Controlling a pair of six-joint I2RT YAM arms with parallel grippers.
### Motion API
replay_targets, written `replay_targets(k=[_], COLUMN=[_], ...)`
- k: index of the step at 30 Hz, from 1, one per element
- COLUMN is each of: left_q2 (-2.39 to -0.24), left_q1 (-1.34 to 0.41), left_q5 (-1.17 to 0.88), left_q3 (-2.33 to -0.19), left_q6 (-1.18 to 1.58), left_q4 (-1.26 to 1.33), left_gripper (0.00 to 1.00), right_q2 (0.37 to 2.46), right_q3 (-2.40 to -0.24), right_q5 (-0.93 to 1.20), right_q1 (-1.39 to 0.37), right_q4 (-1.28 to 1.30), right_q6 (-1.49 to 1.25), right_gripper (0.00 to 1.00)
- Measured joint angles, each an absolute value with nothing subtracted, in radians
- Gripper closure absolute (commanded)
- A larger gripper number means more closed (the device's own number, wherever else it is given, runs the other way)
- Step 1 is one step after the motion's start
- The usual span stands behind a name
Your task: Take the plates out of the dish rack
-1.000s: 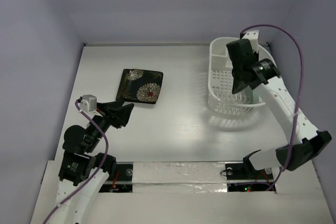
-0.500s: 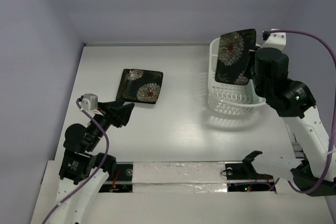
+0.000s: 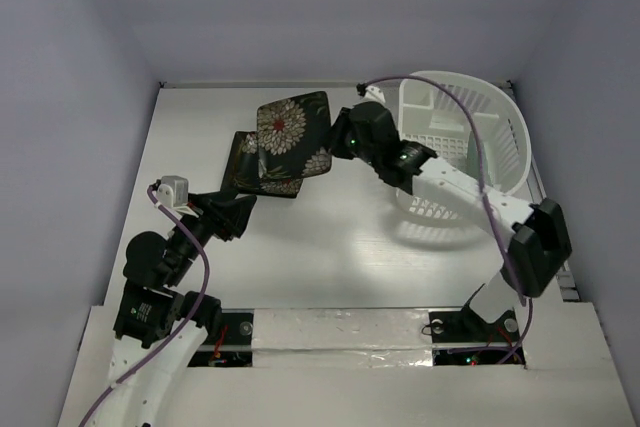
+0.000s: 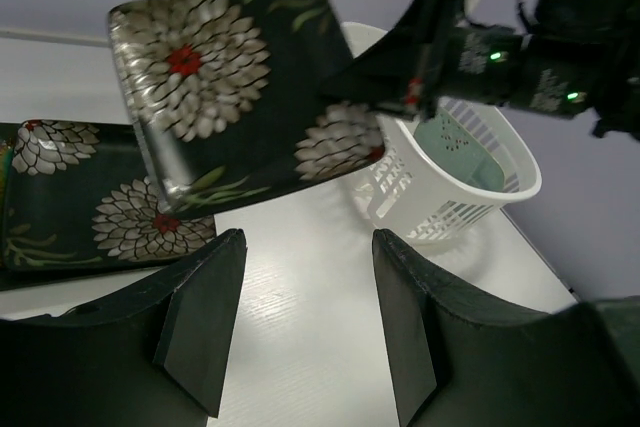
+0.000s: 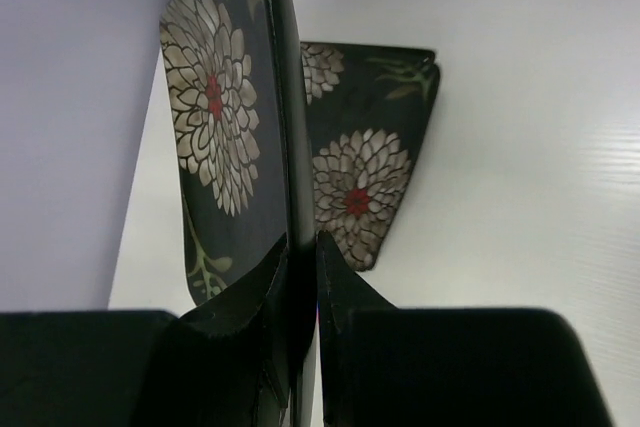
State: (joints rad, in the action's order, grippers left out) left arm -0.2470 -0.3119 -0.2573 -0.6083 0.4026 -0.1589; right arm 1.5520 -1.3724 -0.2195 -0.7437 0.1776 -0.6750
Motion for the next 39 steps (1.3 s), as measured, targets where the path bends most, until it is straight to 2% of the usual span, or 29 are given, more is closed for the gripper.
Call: replay_targets(k=[11, 33, 37, 39], left_q2=[-0.247, -0.255, -0.256, -0.256], left_q1=[-0.3, -0.3, -0.3, -0.3], left_q5=[-0.257, -0.257, -0.257, -0.257], left_q3=[-0.608, -0.608, -0.608, -0.608], left_q6=[0.403, 0.403, 0.403, 0.403], left_q4=[-0.159, -0.159, -0.159, -0.159], left_gripper=[0.5, 0.5, 0.5, 0.5], right_q2=[1.816, 2.024, 2.049, 2.063], right_q3=[-1.374, -1.389, -1.399, -1.411], right_q5=[-0.203, -0.229, -0.216, -0.21], right_q1=[-0.768, -0.768, -0.769, -0.772], right_q4=[-0.021, -0.07, -0.082, -0.086], right_q6=[-0.928, -1.119, -1.131, -1.139], right_gripper=[1.0, 1.0, 0.95, 0.89])
